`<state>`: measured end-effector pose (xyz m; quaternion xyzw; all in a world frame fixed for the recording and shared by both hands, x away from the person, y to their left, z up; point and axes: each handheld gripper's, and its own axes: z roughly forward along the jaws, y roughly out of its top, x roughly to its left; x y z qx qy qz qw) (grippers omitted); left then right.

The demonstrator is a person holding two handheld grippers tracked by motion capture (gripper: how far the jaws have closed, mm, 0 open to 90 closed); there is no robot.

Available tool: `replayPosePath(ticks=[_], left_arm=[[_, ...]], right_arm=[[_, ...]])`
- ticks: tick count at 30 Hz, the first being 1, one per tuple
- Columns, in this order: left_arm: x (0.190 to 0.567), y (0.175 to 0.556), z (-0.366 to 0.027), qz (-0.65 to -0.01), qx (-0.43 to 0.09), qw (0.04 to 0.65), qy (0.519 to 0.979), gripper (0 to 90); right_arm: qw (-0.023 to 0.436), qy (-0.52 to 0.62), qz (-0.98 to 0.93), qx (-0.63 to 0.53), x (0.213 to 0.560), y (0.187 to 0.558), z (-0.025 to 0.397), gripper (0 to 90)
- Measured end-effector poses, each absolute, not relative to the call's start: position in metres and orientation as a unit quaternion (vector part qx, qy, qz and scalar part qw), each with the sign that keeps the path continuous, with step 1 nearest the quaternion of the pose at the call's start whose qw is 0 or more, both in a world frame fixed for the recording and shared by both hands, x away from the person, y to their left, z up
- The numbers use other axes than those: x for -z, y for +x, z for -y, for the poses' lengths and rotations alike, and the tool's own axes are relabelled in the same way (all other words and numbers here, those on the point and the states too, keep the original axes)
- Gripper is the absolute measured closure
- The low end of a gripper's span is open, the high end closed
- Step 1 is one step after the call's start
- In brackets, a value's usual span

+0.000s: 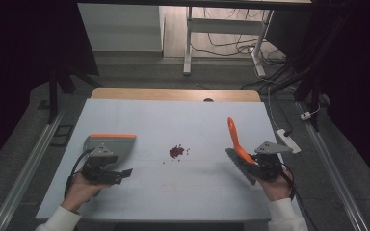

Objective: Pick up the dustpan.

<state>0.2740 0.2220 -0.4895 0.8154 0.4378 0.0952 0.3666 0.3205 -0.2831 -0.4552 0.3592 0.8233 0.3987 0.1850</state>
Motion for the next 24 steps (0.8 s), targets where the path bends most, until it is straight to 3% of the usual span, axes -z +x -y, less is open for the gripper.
replayPosePath(ticks=[10,24], left_arm=[[0.473,0.270,-0.217,-0.432,-0.093,0.364,0.820,19.8],[0.466,0.282,-0.207,-0.501,-0.076,0.329,0.797,19.4]], right_arm=[[0.189,0.361,-0.821,-0.401,0.453,0.322,0.286,70.1],[0.184,0.357,-0.820,-0.408,0.452,0.322,0.288,70.2]])
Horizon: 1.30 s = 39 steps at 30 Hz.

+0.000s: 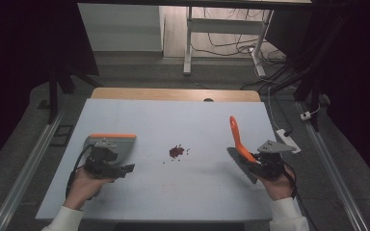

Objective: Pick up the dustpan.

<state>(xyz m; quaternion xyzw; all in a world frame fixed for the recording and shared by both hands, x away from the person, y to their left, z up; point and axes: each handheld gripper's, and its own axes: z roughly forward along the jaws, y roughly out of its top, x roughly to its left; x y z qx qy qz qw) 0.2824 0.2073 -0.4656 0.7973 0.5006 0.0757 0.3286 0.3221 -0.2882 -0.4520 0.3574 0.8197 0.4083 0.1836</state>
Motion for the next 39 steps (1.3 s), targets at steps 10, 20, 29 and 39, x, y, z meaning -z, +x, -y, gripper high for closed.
replayPosePath(ticks=[10,20,29,39], left_arm=[[0.467,0.273,-0.223,-0.525,-0.084,0.307,0.790,18.6],[0.467,0.270,-0.240,-0.548,-0.085,0.290,0.780,17.1],[0.472,0.271,-0.251,-0.573,-0.086,0.271,0.768,15.0],[0.486,0.270,-0.263,-0.613,-0.073,0.252,0.745,10.3]], right_arm=[[0.180,0.357,-0.818,-0.414,0.451,0.322,0.287,70.1],[0.178,0.351,-0.823,-0.411,0.452,0.320,0.282,70.1],[0.175,0.349,-0.825,-0.409,0.453,0.320,0.279,70.1],[0.172,0.348,-0.829,-0.403,0.456,0.320,0.277,70.1]])
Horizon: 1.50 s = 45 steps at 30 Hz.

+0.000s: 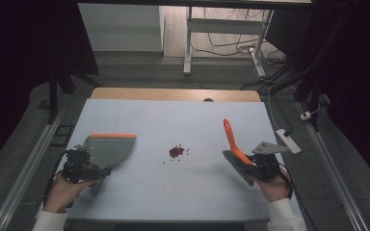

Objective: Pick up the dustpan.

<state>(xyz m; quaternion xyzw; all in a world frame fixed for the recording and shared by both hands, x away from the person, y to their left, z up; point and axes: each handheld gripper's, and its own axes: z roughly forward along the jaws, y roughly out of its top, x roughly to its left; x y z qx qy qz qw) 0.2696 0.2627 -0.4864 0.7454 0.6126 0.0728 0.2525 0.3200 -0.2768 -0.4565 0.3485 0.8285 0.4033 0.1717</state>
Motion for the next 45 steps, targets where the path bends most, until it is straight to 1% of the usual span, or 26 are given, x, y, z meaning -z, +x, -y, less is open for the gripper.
replayPosePath(ticks=[10,17,23,30,38,45], left_arm=[[0.498,0.268,-0.264,-0.623,-0.063,0.251,0.738,9.5],[0.508,0.271,-0.264,-0.634,-0.057,0.242,0.732,12.4],[0.515,0.275,-0.266,-0.646,-0.055,0.245,0.721,15.9],[0.521,0.278,-0.265,-0.650,-0.055,0.249,0.716,21.8],[0.524,0.280,-0.267,-0.662,-0.048,0.267,0.699,32.8],[0.525,0.281,-0.269,-0.664,-0.037,0.274,0.695,41.1]], right_arm=[[0.171,0.354,-0.828,-0.399,0.459,0.320,0.277,70.1],[0.172,0.354,-0.828,-0.399,0.459,0.320,0.276,70.1],[0.171,0.353,-0.830,-0.397,0.460,0.321,0.275,70.1],[0.171,0.353,-0.830,-0.397,0.461,0.321,0.275,70.1],[0.172,0.352,-0.832,-0.393,0.462,0.321,0.274,70.1],[0.171,0.351,-0.833,-0.392,0.462,0.321,0.274,70.1]])
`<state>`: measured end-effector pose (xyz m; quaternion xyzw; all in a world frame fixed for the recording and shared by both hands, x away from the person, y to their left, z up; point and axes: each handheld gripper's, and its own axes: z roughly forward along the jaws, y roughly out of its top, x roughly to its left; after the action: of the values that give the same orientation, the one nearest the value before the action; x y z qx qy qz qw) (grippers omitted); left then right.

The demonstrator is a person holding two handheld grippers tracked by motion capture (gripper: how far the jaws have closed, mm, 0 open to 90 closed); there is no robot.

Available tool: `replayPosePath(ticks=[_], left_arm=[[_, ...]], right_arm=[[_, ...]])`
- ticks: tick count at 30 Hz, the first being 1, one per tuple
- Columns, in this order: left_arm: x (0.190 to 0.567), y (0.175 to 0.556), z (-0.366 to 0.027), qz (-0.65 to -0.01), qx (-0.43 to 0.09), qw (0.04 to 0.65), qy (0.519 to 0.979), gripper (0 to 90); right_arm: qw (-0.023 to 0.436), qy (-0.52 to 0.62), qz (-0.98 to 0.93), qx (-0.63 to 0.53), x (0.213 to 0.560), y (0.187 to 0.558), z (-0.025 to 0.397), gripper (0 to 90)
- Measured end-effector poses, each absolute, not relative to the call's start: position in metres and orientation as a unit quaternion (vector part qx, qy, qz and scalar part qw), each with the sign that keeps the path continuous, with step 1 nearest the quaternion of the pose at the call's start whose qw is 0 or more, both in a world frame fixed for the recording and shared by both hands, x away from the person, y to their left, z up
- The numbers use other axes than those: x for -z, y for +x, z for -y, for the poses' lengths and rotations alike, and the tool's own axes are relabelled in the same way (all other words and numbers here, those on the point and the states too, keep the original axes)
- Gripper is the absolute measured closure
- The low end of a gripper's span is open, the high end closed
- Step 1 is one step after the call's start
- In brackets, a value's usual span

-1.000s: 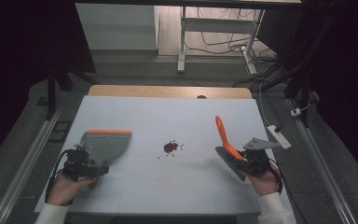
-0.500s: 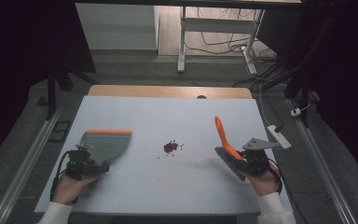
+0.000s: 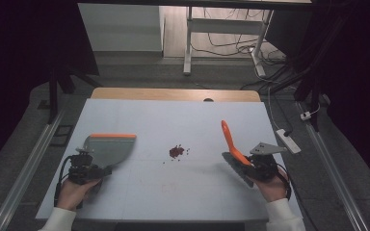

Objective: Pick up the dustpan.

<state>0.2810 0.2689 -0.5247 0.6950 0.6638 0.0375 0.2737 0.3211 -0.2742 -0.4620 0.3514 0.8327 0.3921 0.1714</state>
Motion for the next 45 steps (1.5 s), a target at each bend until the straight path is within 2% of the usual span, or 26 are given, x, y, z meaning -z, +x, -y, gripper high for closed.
replayPosePath(ticks=[18,45], left_arm=[[0.525,0.282,-0.267,-0.668,-0.032,0.284,0.687,58.3],[0.526,0.278,-0.280,-0.662,-0.046,0.318,0.677,61.5]], right_arm=[[0.172,0.354,-0.831,-0.393,0.462,0.321,0.276,70.1],[0.172,0.351,-0.832,-0.395,0.462,0.321,0.277,70.1]])
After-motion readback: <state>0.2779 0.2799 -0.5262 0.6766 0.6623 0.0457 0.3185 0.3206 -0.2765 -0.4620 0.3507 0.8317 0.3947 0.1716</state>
